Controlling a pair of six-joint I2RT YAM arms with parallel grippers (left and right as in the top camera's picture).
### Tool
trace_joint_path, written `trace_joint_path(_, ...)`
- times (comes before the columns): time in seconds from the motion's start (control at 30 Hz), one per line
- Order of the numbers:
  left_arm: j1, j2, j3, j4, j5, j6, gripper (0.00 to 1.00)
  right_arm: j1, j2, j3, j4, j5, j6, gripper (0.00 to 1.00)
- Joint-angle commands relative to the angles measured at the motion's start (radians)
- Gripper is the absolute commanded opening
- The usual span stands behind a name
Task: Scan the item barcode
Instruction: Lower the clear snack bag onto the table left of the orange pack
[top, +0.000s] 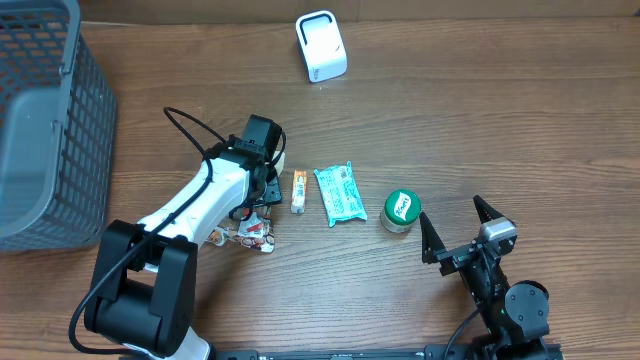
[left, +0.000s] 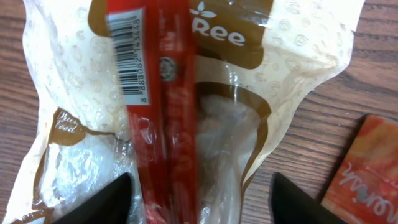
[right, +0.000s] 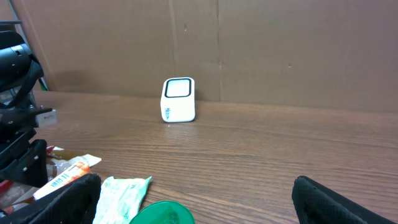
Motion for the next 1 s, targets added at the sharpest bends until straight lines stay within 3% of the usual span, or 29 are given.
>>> trace_joint_path(0.0, 0.006, -0.012, 0.0, 0.002, -0.013, 0.034, 0.7, 0.003, -0.01, -0.011, 0.004, -0.001, 0.003, 1.0)
trace_joint_path(0.43, 0.014, -0.013, 0.184, -0.232, -0.07, 0.063, 0.67, 0.003, -0.01, -0.011, 0.004, -0.001, 0.003, 1.0)
trace_joint_path(0.7, 0.02, -0.012, 0.162, -0.264, -0.071, 0.058, 0.57, 0.003, -0.01, -0.011, 0.004, -0.001, 0.003, 1.0)
trace_joint_path(0.97, 0.021, -0.012, 0.108, -0.259, -0.1, 0.06, 0.6, 0.003, -0.01, -0.011, 0.004, -0.001, 0.003, 1.0)
